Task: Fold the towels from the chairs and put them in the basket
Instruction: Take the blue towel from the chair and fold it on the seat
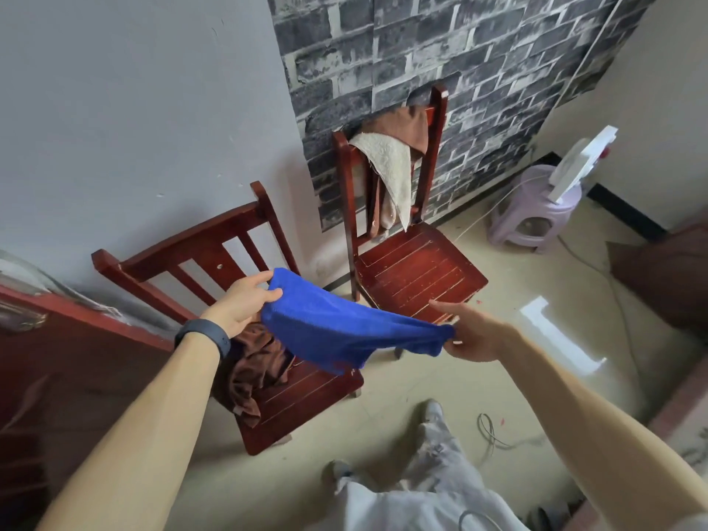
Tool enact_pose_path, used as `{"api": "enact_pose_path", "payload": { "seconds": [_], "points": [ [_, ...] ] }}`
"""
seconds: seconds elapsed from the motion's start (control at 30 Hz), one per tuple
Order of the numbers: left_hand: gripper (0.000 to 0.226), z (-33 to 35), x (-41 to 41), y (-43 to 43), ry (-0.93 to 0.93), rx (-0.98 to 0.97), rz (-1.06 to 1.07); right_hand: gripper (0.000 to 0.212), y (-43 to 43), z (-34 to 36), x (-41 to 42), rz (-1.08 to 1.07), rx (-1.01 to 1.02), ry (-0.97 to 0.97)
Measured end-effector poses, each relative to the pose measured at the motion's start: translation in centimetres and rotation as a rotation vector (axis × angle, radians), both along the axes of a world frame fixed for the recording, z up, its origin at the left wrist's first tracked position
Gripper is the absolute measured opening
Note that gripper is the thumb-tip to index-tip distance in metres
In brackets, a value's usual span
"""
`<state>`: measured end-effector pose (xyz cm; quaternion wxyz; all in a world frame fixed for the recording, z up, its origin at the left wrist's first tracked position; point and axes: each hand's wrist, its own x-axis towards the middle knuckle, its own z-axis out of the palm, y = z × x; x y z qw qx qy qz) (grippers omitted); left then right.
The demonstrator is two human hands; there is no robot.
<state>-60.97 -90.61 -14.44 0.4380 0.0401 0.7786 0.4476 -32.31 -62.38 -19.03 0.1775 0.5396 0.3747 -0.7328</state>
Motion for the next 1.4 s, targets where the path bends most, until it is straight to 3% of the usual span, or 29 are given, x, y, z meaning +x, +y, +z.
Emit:
{"api": "enact_pose_path", "payload": {
  "seconds": [0.07, 0.13, 0.23, 0.33, 0.5, 0.6, 0.7, 0.83, 0.93, 1.03, 1.17, 1.4],
  "points": [
    [0.056, -0.1, 0.4, 1.9, 0.000, -0.001, 0.005, 0.037, 1.3, -0.6, 0.2, 0.149, 0.056, -0.098],
    [0.053, 0.2, 1.2, 4.2, 0.001, -0.012, 0.016, 0.021, 2.8, -1.1, 0.1, 0.167, 0.121, -0.146],
    [0.045, -0.1, 2.7, 8.2, 0.010, -0.041, 0.053, 0.007, 6.1, -1.8, -0.1, 0.022, 0.233, -0.073],
    [0.038, -0.5, 4.4, 11.9, -0.004, -0.062, 0.145, 0.009, 10.6, -2.4, 0.2, -0.046, 0.416, 0.044],
    [0.059, -2.8, 6.3, 16.6, 0.002, -0.024, 0.286, 0.009, 17.9, -2.2, 1.5, -0.183, 0.374, 0.164],
    [0.065, -4.1, 7.4, 19.5, 0.125, -0.075, 0.119, 0.007, 21.7, -2.2, 1.1, -0.086, 0.518, 0.152],
    [0.063, -6.4, 8.8, 21.5, 0.385, -0.299, -0.149, 0.009, 24.1, -2.4, 0.8, 0.025, 0.673, 0.148],
    [0.039, -9.3, 11.6, 22.6, 0.660, -0.473, -0.358, 0.048, 25.2, -3.1, 1.2, 0.236, 0.679, 0.213],
    [0.025, -11.0, 12.7, 22.4, 0.792, -0.514, -0.399, 0.039, 25.2, -4.8, 2.4, 0.488, 0.937, 0.098],
    [0.019, -12.4, 13.1, 21.5, 0.906, -0.522, -0.443, 0.023, 25.5, -6.3, 4.1, 0.575, 1.186, 0.094],
    [0.012, -13.4, 12.5, 20.8, 0.926, -0.475, -0.449, 0.017, 26.8, -7.0, 4.0, 0.642, 1.272, 0.065],
    [0.017, -16.8, 7.4, 26.0, 0.730, -0.478, -0.232, 0.020, 31.1, -11.3, -3.7, 0.703, 1.289, -0.079]
  ]
}}
